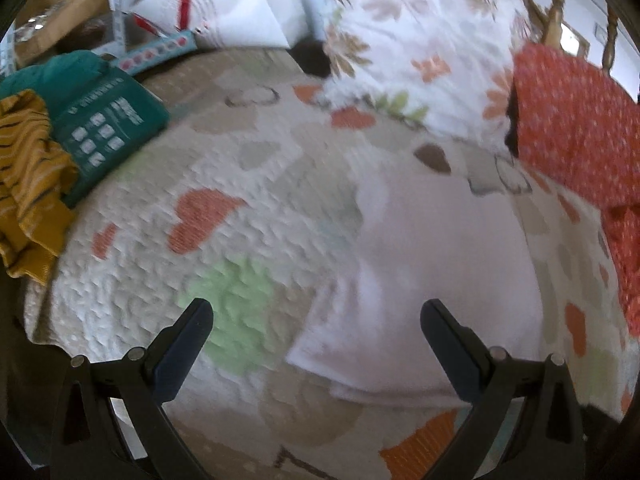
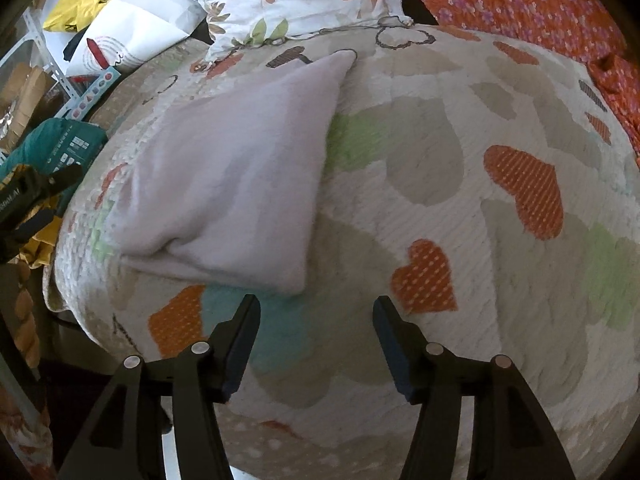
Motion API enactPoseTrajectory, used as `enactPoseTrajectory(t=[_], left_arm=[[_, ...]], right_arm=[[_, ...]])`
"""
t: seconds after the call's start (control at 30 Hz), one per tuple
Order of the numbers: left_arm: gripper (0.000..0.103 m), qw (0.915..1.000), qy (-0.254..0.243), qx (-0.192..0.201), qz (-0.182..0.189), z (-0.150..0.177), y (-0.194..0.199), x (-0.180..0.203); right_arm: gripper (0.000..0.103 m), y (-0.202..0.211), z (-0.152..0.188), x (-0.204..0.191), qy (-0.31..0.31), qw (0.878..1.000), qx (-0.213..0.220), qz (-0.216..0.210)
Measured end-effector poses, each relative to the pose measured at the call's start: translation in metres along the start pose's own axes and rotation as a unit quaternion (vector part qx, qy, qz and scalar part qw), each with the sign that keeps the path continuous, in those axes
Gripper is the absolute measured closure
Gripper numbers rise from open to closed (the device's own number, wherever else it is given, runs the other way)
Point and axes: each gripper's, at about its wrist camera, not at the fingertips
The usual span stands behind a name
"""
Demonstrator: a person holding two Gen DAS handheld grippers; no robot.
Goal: Fold small clothes
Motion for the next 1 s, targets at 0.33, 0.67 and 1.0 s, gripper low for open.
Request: enactPoseTrajectory(t=[0.33,0.67,1.0], left_arm=[[0.0,0.9978,-0.058,-0.03,-0.007,0.021,-0.024,0.043],[0.0,0.9952,-0.077,-0.061,-0.007,0.038,-0.044,0.055],[0.0,0.9955,-0.073,-0.06,0.001,0.042,-0.049,0.055]], right_arm=[[0.028,-0.006,-0.002,0.016,-0.003,1.0,0.011,-0.019],[0.021,-0.007,0.0,0.018,-0.012,0.999,0.018,-0.037],[0.005,-0.018,0.004,0.008,0.018,0.999,0.014,-0.03]])
Point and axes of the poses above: each gripper's, at about its wrist camera, not at the fingertips, and y roughly against the way its jaws point, x to its right, z to its underside, and after that the axes turned 15 degrees about -z, right-handed
